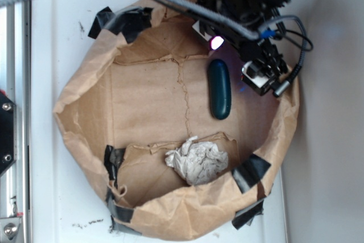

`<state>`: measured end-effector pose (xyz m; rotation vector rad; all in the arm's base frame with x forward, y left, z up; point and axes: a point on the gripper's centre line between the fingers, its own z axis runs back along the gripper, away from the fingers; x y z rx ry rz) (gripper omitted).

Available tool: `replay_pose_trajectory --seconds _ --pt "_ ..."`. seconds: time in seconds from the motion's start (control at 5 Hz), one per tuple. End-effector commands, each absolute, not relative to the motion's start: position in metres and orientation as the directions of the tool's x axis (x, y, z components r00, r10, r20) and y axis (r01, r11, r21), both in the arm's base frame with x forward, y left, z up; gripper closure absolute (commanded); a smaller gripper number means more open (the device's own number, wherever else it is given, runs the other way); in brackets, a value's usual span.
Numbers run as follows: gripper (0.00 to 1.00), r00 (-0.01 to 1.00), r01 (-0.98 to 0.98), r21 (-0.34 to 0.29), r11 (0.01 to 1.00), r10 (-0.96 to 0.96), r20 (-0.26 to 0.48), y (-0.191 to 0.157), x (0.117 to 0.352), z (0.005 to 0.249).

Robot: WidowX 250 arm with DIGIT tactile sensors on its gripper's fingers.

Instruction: Grab the plastic pickle.

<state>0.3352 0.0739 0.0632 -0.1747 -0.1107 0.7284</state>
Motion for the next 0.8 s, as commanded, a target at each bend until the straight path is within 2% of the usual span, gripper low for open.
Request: replay_pose_trajectory --seconds 0.0,0.2,0.6 --pt "0.00 0.774 -0.615 -0.148 0.775 0.629 0.076 0.069 0.349 0.070" --pt "0.00 0.774 -0.615 -0.148 0.775 0.629 0.076 0.069 0.349 0.070" --pt "0.00 0.829 -0.513 -0.203 0.834 0.543 0.136 0.048 0.291 0.090"
